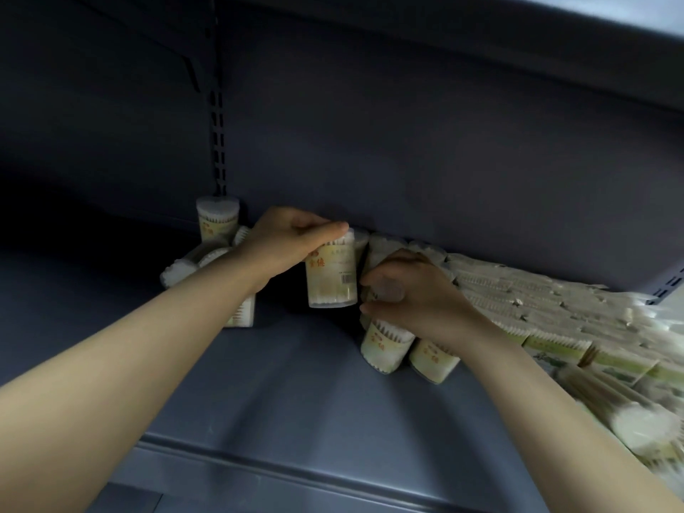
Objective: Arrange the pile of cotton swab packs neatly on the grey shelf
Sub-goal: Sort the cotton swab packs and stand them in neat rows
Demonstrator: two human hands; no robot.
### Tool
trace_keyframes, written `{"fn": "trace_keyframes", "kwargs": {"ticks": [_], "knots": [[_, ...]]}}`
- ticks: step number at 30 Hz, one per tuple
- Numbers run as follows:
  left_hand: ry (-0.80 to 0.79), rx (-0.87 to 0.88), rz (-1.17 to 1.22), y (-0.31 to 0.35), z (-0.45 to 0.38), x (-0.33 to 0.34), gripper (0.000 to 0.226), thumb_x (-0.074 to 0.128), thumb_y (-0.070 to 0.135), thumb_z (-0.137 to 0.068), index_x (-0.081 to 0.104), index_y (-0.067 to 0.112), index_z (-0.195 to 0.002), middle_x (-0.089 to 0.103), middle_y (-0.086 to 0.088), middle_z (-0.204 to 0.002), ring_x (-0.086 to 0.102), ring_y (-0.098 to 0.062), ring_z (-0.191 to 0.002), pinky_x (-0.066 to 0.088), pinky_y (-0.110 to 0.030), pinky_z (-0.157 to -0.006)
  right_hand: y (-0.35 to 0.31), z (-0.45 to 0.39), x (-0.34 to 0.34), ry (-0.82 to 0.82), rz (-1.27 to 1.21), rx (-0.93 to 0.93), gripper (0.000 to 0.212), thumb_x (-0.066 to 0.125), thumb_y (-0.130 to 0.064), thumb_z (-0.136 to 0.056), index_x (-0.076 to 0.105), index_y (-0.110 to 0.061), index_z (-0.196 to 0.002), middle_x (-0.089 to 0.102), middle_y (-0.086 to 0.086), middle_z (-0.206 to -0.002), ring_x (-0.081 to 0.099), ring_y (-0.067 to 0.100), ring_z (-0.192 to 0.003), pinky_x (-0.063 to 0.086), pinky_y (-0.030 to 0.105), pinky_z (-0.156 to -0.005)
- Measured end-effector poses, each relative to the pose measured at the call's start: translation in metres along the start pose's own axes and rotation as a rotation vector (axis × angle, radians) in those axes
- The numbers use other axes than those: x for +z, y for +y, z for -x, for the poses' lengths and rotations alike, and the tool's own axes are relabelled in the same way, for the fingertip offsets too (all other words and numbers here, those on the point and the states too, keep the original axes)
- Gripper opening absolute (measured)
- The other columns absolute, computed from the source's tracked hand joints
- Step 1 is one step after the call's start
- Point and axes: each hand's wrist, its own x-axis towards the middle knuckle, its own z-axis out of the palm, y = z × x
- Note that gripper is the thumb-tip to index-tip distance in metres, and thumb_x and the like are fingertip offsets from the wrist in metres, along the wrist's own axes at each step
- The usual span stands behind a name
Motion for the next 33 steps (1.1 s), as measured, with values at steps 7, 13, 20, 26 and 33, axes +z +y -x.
{"fn": "trace_keyframes", "kwargs": {"ticks": [7, 13, 20, 26, 33], "knots": [[0.042, 0.062, -0.152, -0.012, -0.005, -0.007, 0.028, 0.068, 0.029, -0.082, 0.067, 0.015, -0.107, 0.064, 0.009, -0.086, 0.057, 0.004, -0.068, 0.044, -0.006, -0.055, 0.012, -0.005, -0.006, 0.12, -0.002, -0.021, 0.01, 0.066, -0.006, -0.076, 0.071, -0.005, -0.085, 0.066, 0.007, -0.088, 0.061, 0.018, -0.085, 0.043, 0.018, -0.067], [-0.026, 0.133, -0.304, -0.025, -0.006, 0.001, 0.046, 0.071, 0.023, -0.079, 0.059, 0.008, -0.121, 0.063, 0.001, -0.112, 0.054, -0.004, -0.097, 0.043, -0.012, -0.075, 0.033, -0.01, -0.006, 0.198, 0.023, 0.038, 0.017, 0.062, -0.001, -0.078, 0.069, -0.004, -0.093, 0.067, 0.008, -0.096, 0.061, 0.02, -0.092, 0.043, 0.022, -0.075], [-0.093, 0.207, -0.379, -0.038, -0.005, 0.014, 0.048, 0.076, 0.026, -0.075, 0.062, 0.003, -0.114, 0.059, -0.01, -0.115, 0.057, -0.02, -0.105, 0.046, -0.032, -0.09, 0.042, -0.014, 0.003, 0.221, 0.076, 0.131, 0.033, 0.059, -0.004, -0.079, 0.063, -0.005, -0.112, 0.061, 0.011, -0.117, 0.052, 0.026, -0.111, 0.038, 0.028, -0.089], [-0.069, 0.326, -0.471, -0.047, -0.001, 0.018, 0.059, 0.066, 0.05, -0.065, 0.069, 0.004, -0.102, 0.056, -0.009, -0.103, 0.052, -0.012, -0.095, 0.043, -0.024, -0.08, 0.043, -0.018, 0.007, 0.169, 0.087, 0.188, 0.036, 0.056, -0.008, -0.083, 0.06, -0.011, -0.119, 0.055, 0.009, -0.125, 0.045, 0.027, -0.12, 0.036, 0.034, -0.1], [-0.04, 0.511, -0.682, -0.058, 0.0, 0.014, 0.052, 0.055, 0.048, -0.079, 0.069, 0.007, -0.108, 0.058, -0.009, -0.101, 0.059, -0.025, -0.09, 0.048, -0.029, -0.074, 0.041, -0.025, 0.005, 0.139, 0.094, 0.239, 0.024, 0.053, -0.005, -0.085, 0.061, 0.002, -0.106, 0.057, 0.014, -0.115, 0.048, 0.028, -0.109, 0.041, 0.034, -0.088]]}}
